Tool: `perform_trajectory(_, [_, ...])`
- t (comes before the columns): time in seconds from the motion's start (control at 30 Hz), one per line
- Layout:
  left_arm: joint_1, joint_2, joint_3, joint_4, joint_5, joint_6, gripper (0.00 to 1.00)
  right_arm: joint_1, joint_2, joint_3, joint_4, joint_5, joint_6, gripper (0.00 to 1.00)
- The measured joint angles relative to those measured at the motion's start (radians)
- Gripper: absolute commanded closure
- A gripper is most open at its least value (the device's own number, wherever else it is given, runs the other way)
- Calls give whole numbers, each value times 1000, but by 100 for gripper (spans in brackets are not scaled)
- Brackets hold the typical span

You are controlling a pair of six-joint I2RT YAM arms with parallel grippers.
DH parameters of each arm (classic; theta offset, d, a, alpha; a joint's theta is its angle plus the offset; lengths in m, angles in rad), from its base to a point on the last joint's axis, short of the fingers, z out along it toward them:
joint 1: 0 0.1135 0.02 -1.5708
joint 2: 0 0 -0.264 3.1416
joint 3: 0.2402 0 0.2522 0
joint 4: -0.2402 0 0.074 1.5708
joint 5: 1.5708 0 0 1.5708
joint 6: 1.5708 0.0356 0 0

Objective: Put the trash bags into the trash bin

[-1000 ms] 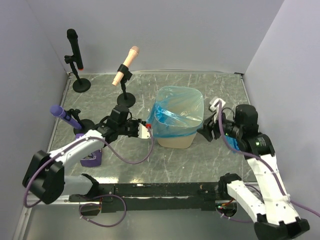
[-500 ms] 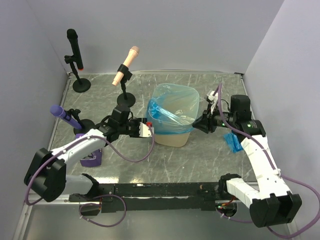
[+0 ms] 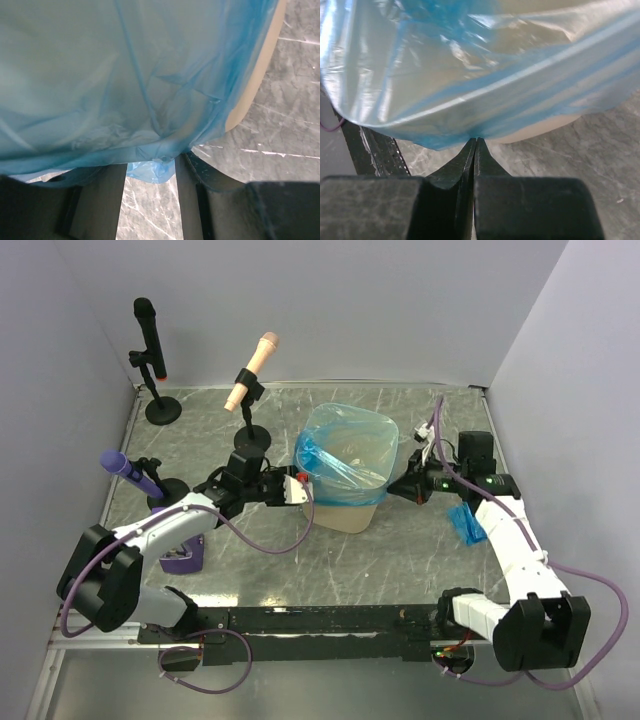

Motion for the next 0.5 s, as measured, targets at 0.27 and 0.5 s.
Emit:
perform_trajectory(0.27, [0,1,-23,36,-24,-8,54,-207,99,44,-50,-221,172,27])
perform_trajectory(0.5, [0,-5,-27,24,-25,-11,54,-256,199,5,127,-388,476,27])
